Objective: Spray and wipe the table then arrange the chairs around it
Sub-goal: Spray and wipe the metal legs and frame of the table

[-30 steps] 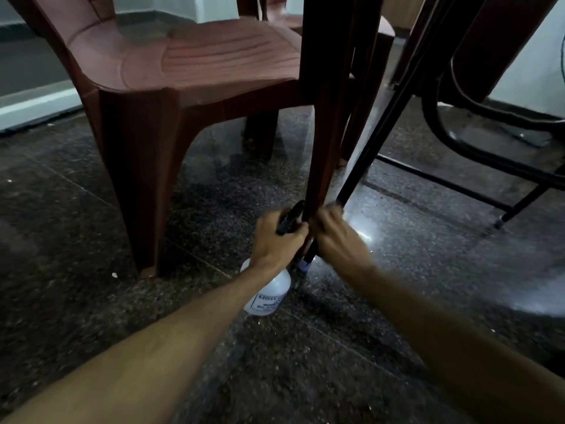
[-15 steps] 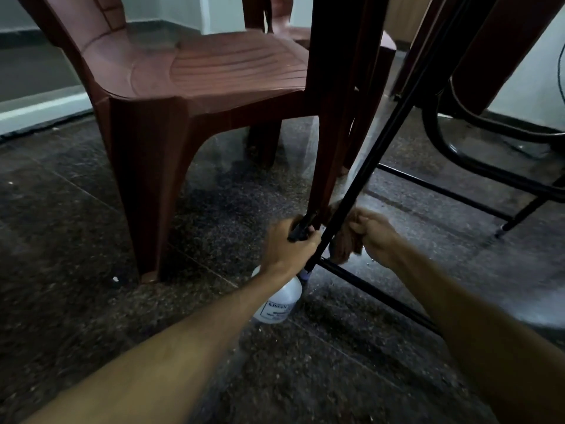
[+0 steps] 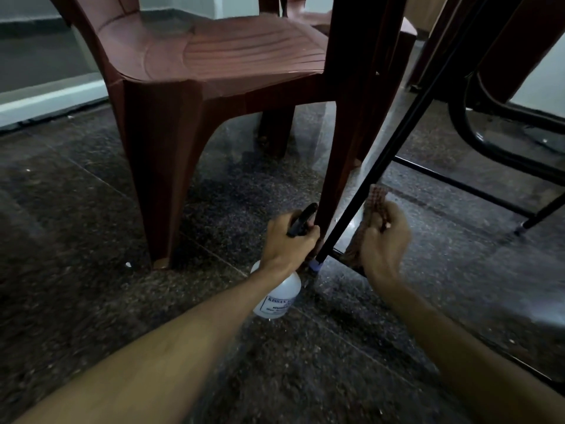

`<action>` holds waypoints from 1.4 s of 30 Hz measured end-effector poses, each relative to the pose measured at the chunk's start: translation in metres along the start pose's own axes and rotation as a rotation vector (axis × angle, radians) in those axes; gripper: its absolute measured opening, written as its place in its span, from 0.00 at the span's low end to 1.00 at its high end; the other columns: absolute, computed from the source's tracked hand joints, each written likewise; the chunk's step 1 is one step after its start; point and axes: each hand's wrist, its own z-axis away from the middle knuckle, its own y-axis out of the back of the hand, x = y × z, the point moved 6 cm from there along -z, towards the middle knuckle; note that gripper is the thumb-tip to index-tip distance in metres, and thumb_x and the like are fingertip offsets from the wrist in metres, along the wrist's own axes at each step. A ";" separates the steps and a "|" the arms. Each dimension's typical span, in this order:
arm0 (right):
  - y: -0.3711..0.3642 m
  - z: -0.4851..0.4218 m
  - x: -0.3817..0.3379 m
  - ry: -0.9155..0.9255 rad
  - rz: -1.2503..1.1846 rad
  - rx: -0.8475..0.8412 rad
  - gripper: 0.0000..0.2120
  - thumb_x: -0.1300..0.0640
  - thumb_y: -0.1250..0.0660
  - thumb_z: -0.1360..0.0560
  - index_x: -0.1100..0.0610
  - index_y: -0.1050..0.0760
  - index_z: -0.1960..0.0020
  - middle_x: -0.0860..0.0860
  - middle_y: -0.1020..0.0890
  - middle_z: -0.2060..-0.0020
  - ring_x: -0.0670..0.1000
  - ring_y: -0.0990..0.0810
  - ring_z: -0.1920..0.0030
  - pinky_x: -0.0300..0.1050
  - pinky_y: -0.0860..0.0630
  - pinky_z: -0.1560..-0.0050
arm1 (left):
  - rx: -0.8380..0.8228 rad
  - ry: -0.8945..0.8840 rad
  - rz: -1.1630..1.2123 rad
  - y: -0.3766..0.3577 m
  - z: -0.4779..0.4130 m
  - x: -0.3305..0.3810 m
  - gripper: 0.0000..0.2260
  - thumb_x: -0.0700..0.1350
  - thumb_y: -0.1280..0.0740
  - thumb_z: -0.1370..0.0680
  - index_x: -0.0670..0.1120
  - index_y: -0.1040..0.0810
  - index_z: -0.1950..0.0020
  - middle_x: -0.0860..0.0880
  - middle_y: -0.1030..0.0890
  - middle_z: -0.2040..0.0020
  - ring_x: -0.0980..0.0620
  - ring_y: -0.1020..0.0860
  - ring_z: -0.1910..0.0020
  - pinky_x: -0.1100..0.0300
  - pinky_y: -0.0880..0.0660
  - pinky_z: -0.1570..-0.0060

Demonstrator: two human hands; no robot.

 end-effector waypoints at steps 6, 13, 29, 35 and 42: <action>-0.038 0.023 -0.020 0.763 0.634 -0.234 0.21 0.67 0.32 0.27 0.68 0.25 0.34 0.63 0.25 0.36 0.63 0.33 0.37 0.57 0.23 0.42 | 0.005 -0.008 -0.001 -0.001 0.000 -0.007 0.16 0.41 0.28 0.21 0.46 0.29 0.66 0.50 0.30 0.73 0.52 0.31 0.75 0.54 0.30 0.67; -0.081 0.050 0.042 1.024 1.222 -0.708 0.23 0.67 0.47 0.25 0.68 0.27 0.32 0.64 0.26 0.37 0.69 0.33 0.33 0.65 0.36 0.33 | 0.030 -0.025 -0.050 -0.008 0.006 -0.015 0.14 0.43 0.28 0.20 0.49 0.26 0.64 0.49 0.27 0.72 0.50 0.26 0.73 0.52 0.24 0.68; -0.066 0.085 0.078 0.981 0.873 -0.820 0.14 0.53 0.39 0.23 0.55 0.18 0.42 0.50 0.19 0.43 0.57 0.27 0.41 0.47 0.33 0.39 | 0.029 0.024 -0.061 -0.006 0.021 -0.028 0.09 0.43 0.27 0.20 0.38 0.20 0.56 0.43 0.23 0.69 0.47 0.25 0.72 0.40 0.21 0.66; -0.004 0.000 0.068 -0.012 0.240 -0.213 0.19 0.70 0.40 0.27 0.59 0.16 0.43 0.55 0.15 0.47 0.56 0.18 0.48 0.50 0.22 0.41 | 0.023 0.045 -0.097 -0.010 0.022 -0.041 0.09 0.43 0.27 0.21 0.39 0.21 0.56 0.41 0.24 0.69 0.43 0.25 0.71 0.39 0.21 0.67; -0.040 0.041 0.064 0.300 0.518 -0.730 0.16 0.73 0.37 0.33 0.58 0.16 0.56 0.56 0.17 0.57 0.59 0.21 0.55 0.46 0.24 0.55 | 0.005 0.124 -0.125 -0.021 0.027 -0.052 0.09 0.44 0.28 0.20 0.46 0.21 0.59 0.48 0.23 0.71 0.55 0.26 0.77 0.52 0.22 0.70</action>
